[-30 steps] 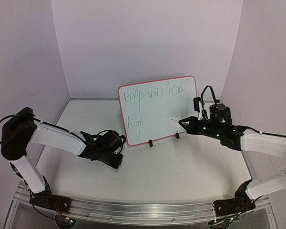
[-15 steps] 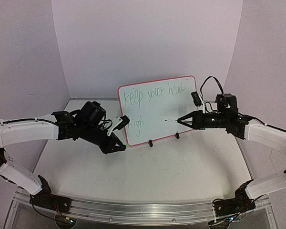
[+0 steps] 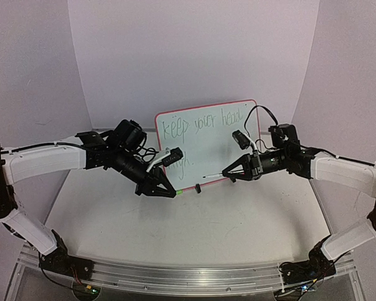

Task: Write a sentence on the whiteboard
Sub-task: Insert the whiteboard marker into the pen cap.

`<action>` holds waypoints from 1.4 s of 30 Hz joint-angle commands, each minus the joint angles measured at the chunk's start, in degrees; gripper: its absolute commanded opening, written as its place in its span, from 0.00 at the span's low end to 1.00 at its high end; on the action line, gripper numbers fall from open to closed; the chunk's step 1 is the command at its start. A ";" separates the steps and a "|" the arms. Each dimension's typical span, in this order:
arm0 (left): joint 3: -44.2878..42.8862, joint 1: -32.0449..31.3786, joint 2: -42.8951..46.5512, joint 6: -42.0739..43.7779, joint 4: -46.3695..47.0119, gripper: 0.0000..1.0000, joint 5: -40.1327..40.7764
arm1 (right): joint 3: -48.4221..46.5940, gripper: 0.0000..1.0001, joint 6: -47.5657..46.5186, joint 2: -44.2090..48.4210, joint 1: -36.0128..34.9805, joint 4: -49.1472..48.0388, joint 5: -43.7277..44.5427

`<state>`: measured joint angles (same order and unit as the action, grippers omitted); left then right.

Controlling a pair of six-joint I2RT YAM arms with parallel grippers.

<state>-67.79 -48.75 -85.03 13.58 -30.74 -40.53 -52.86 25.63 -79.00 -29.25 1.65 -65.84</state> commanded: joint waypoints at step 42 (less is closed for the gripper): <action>0.02 -0.74 -0.41 3.03 -0.36 0.00 -6.06 | -10.02 0.00 -1.46 -13.15 -8.84 0.15 -9.77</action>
<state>-67.75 -49.19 -85.36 15.66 -31.03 -45.36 -60.64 25.31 -91.09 -37.64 2.68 -74.43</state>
